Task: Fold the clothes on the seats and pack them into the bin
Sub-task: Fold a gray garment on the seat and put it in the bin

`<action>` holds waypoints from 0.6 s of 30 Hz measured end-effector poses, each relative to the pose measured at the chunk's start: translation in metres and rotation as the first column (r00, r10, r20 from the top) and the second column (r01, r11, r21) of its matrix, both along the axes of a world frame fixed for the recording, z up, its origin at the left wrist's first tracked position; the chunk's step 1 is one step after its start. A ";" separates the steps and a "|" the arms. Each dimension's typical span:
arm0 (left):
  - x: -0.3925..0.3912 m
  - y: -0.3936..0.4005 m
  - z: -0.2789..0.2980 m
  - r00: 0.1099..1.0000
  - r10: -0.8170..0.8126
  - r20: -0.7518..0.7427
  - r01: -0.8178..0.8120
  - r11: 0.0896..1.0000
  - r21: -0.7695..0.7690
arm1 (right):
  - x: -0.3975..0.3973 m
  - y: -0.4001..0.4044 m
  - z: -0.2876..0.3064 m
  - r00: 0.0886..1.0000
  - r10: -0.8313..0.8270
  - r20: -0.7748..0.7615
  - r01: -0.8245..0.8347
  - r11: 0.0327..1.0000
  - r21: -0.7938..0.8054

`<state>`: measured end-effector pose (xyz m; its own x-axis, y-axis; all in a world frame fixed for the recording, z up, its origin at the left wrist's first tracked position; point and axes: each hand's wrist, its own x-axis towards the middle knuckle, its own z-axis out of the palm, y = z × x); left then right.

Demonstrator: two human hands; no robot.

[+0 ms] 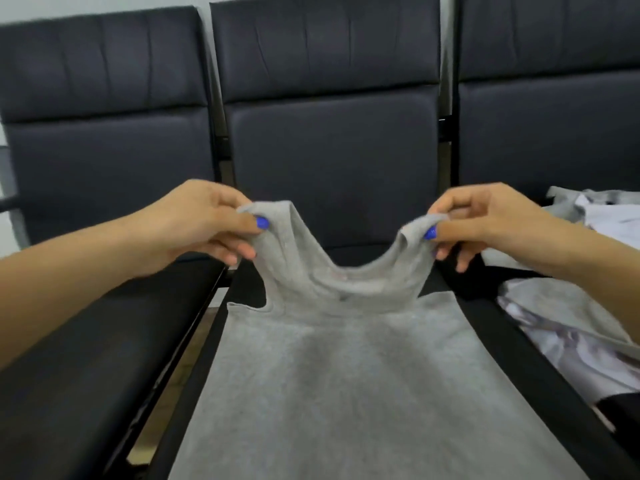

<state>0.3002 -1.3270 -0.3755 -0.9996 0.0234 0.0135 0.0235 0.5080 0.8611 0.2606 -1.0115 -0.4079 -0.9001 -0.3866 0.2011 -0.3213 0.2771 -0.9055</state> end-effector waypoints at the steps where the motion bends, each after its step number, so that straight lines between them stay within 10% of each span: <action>1: 0.017 0.000 -0.001 0.998 -0.056 0.028 0.057 0.998 -0.021 | 0.011 0.004 -0.002 1.000 0.027 0.010 -0.028 0.999 0.036; 10: 0.087 -0.003 -0.063 0.952 -0.174 0.252 0.183 0.983 -0.011 | 0.069 0.024 -0.046 0.959 0.179 0.218 -0.251 0.896 0.367; 18: 0.083 0.002 -0.058 0.987 -0.143 0.068 0.136 0.985 0.106 | 0.068 0.049 -0.034 0.987 0.137 0.088 -0.147 0.983 0.113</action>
<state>0.3830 -1.3250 -0.4339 -0.9849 0.1651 -0.0520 0.0215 0.4147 0.9097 0.3291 -0.9621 -0.4423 -0.8454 -0.5287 0.0761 -0.2938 0.3412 -0.8929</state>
